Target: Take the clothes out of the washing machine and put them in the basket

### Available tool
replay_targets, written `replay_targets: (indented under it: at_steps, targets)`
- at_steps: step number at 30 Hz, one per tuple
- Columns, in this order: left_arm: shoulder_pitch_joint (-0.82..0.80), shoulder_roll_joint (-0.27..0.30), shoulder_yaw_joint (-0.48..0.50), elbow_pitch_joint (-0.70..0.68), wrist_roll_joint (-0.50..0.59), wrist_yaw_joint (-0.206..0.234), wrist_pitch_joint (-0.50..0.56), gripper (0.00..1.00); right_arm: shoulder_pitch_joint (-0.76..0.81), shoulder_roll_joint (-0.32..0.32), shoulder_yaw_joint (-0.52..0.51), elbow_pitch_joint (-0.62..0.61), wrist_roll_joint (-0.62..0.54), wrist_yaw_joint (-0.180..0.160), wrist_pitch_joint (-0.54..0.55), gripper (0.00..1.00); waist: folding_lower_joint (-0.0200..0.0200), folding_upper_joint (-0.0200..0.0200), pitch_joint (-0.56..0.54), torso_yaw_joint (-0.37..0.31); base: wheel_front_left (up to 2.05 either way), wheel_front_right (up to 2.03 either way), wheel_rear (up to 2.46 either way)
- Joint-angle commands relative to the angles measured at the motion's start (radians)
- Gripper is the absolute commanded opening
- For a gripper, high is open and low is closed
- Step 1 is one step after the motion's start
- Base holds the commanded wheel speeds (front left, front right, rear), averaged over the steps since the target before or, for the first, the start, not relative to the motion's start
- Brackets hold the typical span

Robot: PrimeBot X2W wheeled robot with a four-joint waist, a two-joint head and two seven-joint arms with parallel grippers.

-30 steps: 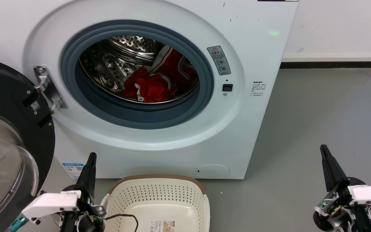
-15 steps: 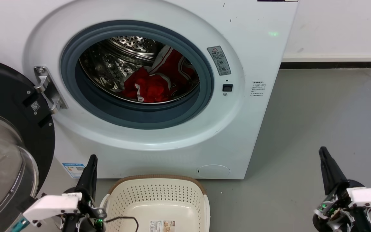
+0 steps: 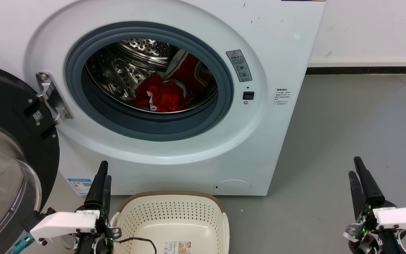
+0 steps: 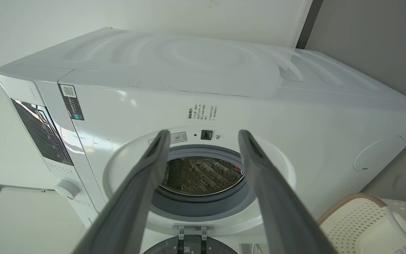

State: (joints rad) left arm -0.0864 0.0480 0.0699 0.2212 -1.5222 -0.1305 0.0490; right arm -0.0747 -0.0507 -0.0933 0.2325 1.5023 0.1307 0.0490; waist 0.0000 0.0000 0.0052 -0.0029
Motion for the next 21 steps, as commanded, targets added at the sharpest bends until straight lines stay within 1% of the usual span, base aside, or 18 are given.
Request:
replay_targets:
  at_steps: [1, 14, 21]
  targets:
    - [-0.028, 0.002, -0.006, -0.029, 0.034, 0.000, -0.010, 1.00, -0.007, -0.002, -0.002, -0.026, -0.041, 0.000, -0.011, 1.00, 0.0000, 0.0000, 0.000, 0.000, 0.00, 0.00, 0.00]
    - [-0.040, 0.002, -0.030, -0.075, 0.308, 0.000, -0.065, 1.00, 0.016, -0.001, 0.010, -0.092, -0.428, 0.000, -0.066, 1.00, 0.0000, 0.0000, 0.000, -0.004, 0.00, 0.00, 0.00]
    - [-0.041, 0.002, -0.043, -0.083, 0.454, 0.000, -0.092, 1.00, 0.027, -0.001, 0.024, -0.103, -0.571, 0.000, -0.092, 1.00, 0.0000, 0.0000, -0.001, -0.006, 0.00, 0.00, 0.00]
